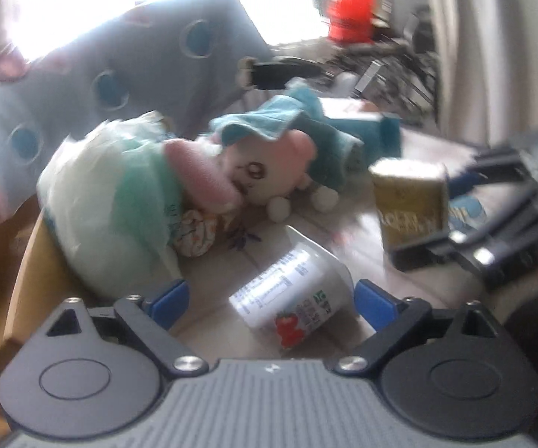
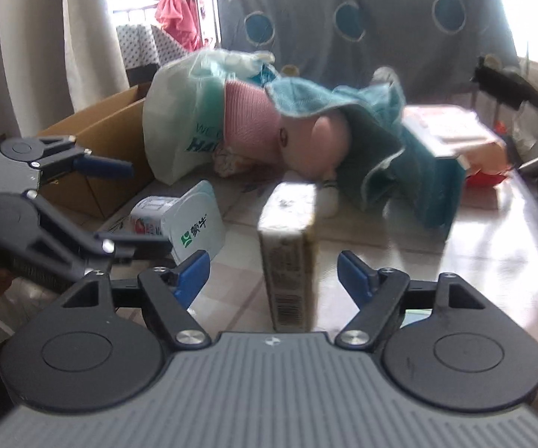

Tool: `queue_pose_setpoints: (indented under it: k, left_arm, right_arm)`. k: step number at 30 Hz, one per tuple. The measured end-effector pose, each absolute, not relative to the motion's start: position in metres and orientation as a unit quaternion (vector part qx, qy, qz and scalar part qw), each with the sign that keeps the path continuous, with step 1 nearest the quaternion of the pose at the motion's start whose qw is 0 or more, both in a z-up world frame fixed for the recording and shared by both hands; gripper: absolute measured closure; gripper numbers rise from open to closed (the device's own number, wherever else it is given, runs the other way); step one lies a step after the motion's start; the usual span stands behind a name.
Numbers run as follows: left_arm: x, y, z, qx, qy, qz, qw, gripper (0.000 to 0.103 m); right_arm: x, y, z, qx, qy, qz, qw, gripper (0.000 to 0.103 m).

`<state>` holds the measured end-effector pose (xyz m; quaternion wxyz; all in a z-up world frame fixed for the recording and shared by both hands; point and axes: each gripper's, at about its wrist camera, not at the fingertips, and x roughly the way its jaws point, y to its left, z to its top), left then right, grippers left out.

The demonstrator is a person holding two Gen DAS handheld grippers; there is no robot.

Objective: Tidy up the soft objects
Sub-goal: 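Carry the yogurt cup and gold carton over the cardboard box with both tools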

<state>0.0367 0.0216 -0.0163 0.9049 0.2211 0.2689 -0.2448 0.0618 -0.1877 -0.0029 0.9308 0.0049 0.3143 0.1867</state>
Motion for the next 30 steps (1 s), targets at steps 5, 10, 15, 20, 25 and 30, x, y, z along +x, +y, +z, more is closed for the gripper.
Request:
queue_pose_setpoints:
  k: [5,10,15,20,25,30]
  left_arm:
    - [0.042,0.019,-0.018,0.294,0.265,-0.298,0.869,0.038]
    - [0.050,0.019,-0.014,0.355,0.264,-0.342,0.829,0.038]
    - [0.076,0.005,-0.022,0.347,0.315,-0.365,0.805,0.049]
    - [0.078,0.007,-0.023,0.319,0.338,-0.344,0.816,0.054]
    - [0.063,0.029,-0.005,0.280,0.344,-0.325,0.836,0.056]
    - [0.041,0.054,0.023,0.263,0.329,-0.291,0.859,0.055]
  right_arm:
    - [0.069,-0.195,-0.009,0.021,0.313,0.161,0.936,0.075]
    - [0.075,-0.198,-0.011,0.000,0.313,0.172,0.934,0.077]
    - [0.078,-0.187,-0.010,-0.036,0.309,0.189,0.931,0.078]
    - [0.071,-0.175,-0.007,-0.033,0.301,0.194,0.933,0.079]
    - [0.061,-0.169,0.017,-0.024,0.291,0.204,0.934,0.079]
    - [0.046,-0.144,0.058,-0.052,0.273,0.222,0.935,0.079]
